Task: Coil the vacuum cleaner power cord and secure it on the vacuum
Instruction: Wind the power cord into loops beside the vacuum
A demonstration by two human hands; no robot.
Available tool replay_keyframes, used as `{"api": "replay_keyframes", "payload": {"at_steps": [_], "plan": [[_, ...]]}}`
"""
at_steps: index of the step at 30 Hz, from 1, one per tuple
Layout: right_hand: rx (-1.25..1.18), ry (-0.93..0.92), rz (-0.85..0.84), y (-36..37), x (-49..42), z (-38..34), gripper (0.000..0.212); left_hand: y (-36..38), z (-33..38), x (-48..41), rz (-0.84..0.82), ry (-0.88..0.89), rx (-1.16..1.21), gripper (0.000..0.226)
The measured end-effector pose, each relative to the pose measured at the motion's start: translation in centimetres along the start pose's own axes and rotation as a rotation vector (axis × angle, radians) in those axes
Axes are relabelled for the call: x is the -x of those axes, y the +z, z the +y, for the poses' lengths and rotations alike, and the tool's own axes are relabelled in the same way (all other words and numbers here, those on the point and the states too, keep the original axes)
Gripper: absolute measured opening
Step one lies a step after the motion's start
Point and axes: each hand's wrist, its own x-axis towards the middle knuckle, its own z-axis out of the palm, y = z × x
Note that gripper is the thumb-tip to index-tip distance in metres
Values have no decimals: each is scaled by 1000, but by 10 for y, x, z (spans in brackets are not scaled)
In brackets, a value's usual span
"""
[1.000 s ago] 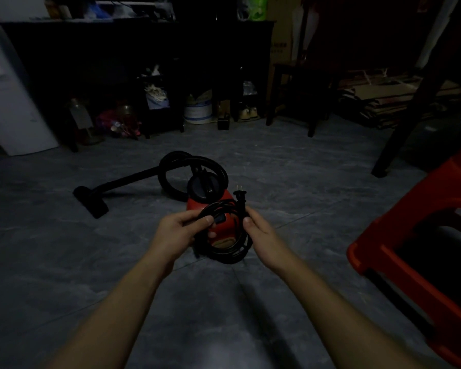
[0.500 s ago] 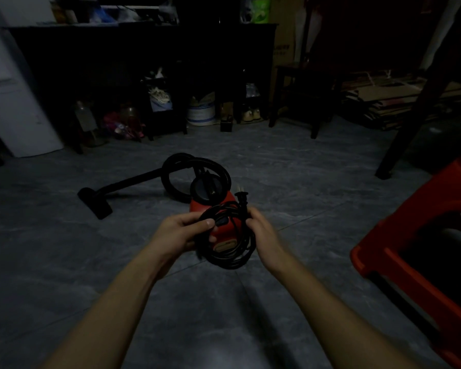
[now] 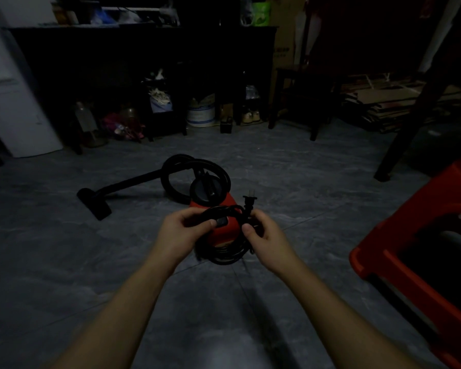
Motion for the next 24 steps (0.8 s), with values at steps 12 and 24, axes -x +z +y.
{"api": "replay_keyframes", "payload": {"at_steps": [12,24], "plan": [[140,11,-27,-4,-9,14,22,-2,-12,-1,-120,60,-313,34],[363,14,-265,8,-1,14,19,10,-25,-2,-217,595,-1130,38]]}}
